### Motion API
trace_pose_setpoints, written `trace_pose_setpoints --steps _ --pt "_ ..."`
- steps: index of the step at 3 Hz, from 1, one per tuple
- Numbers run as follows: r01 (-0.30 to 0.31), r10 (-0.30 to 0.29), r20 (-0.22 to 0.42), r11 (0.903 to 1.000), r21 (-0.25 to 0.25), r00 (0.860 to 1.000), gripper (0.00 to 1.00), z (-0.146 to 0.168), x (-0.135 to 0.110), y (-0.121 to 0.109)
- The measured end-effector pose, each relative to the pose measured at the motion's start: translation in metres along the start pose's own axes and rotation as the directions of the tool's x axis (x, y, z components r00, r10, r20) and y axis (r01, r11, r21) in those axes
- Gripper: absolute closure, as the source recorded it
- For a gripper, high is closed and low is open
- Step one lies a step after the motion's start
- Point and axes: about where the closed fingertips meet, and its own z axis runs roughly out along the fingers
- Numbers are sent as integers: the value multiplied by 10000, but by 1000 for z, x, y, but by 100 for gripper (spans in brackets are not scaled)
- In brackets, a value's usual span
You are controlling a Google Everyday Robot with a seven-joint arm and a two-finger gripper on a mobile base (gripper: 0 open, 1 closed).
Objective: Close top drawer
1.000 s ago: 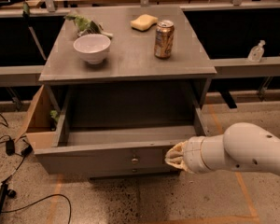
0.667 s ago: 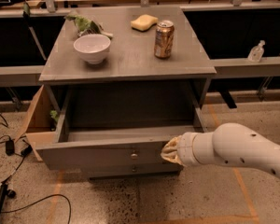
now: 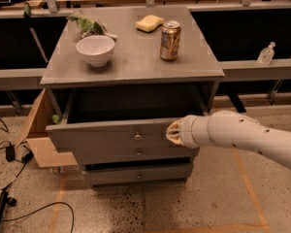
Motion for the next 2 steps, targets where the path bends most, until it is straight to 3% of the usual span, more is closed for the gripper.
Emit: trace_pose_setpoints --steps 2 --pt "1088 -1080 -188 9930 461 9940 100 45 31 -66"
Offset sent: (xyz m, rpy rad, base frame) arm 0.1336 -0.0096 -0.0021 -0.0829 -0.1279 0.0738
